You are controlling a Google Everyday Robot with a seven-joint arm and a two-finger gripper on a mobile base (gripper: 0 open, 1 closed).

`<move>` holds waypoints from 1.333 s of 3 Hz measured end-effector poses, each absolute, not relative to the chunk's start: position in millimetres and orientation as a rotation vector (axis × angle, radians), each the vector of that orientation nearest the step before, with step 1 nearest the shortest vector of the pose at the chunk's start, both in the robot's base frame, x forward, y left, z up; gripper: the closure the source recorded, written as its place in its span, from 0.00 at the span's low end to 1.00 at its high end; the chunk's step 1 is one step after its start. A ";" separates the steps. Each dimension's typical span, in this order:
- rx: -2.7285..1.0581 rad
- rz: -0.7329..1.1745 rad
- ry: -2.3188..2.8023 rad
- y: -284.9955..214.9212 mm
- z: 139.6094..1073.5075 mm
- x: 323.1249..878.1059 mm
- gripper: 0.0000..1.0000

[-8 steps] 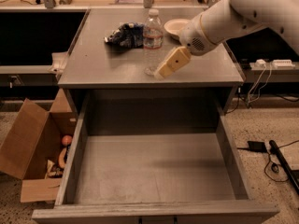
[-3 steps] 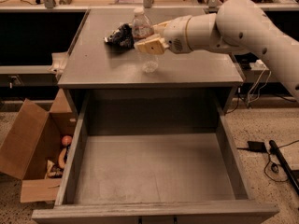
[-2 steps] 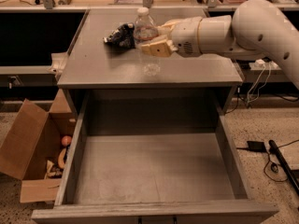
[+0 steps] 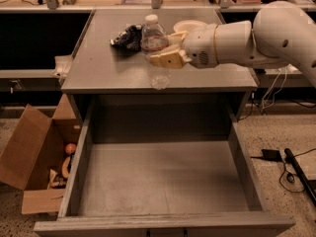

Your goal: Place water bottle into top drawer

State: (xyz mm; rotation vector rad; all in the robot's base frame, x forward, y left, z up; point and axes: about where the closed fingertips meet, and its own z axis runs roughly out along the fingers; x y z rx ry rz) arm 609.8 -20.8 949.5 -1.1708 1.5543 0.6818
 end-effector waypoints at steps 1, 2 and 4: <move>-1.139 0.766 1.551 -24.1 904.8 583.7 1.00; -1.105 0.819 1.569 -28.5 860.6 554.9 1.00; -1.114 0.821 1.641 -49.9 742.9 521.8 1.00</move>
Offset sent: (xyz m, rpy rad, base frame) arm -0.0860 -0.0172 -0.1374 0.1277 0.1370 0.0154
